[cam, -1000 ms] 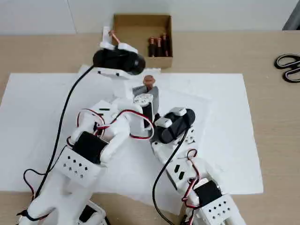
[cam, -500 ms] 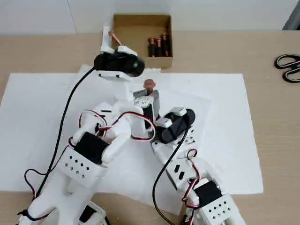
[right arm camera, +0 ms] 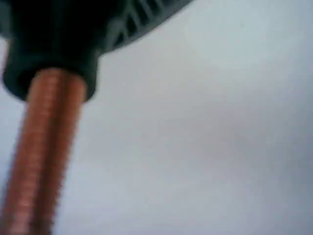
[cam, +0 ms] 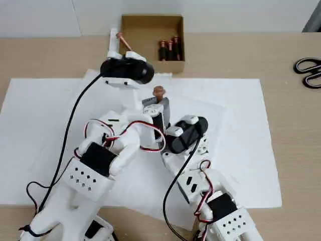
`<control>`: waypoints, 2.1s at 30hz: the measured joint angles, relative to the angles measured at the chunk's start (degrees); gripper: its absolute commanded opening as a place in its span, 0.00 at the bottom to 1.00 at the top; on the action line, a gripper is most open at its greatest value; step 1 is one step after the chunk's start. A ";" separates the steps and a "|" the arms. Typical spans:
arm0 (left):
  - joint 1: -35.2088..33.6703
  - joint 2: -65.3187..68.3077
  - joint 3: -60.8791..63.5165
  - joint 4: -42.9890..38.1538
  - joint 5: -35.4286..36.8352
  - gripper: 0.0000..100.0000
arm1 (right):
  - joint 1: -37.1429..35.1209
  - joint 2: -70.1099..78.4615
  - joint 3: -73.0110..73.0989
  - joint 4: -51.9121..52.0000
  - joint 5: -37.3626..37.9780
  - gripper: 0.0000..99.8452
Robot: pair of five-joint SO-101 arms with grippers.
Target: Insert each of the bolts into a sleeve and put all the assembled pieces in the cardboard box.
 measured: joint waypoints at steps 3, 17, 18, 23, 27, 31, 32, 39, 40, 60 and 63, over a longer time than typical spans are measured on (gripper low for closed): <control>0.00 0.00 0.79 -1.23 -0.18 0.00 | 0.00 0.00 -0.09 0.00 0.00 0.00; 0.26 0.00 4.75 -3.69 -2.99 0.00 | -0.09 0.00 -0.09 0.00 0.00 0.00; 0.35 0.00 4.75 -3.08 -3.78 0.00 | -0.09 0.09 0.00 0.00 0.00 0.00; 0.53 -0.53 4.66 0.53 -5.01 0.00 | -0.09 0.09 0.00 0.00 0.00 0.00; 0.53 -0.62 4.66 2.37 -5.01 0.00 | -0.18 0.09 0.00 0.00 0.00 0.00; 0.62 -0.62 4.75 3.08 -5.01 0.00 | -0.18 0.09 -0.09 0.00 0.00 0.00; 0.62 -0.62 4.75 3.08 -5.01 0.00 | -0.18 0.09 -0.09 0.00 0.00 0.00; 0.70 -0.62 7.65 3.08 -5.01 0.00 | -0.26 0.09 -0.09 0.00 -0.09 0.00; 0.79 -0.70 7.82 3.08 -5.01 0.00 | -0.26 0.09 0.00 0.00 -0.09 0.00; 0.18 -0.70 7.30 4.75 -5.36 0.16 | -0.09 0.00 0.09 0.00 0.00 0.00; -0.44 -0.70 3.52 8.35 -5.36 0.17 | 0.18 0.09 0.18 0.00 0.00 0.00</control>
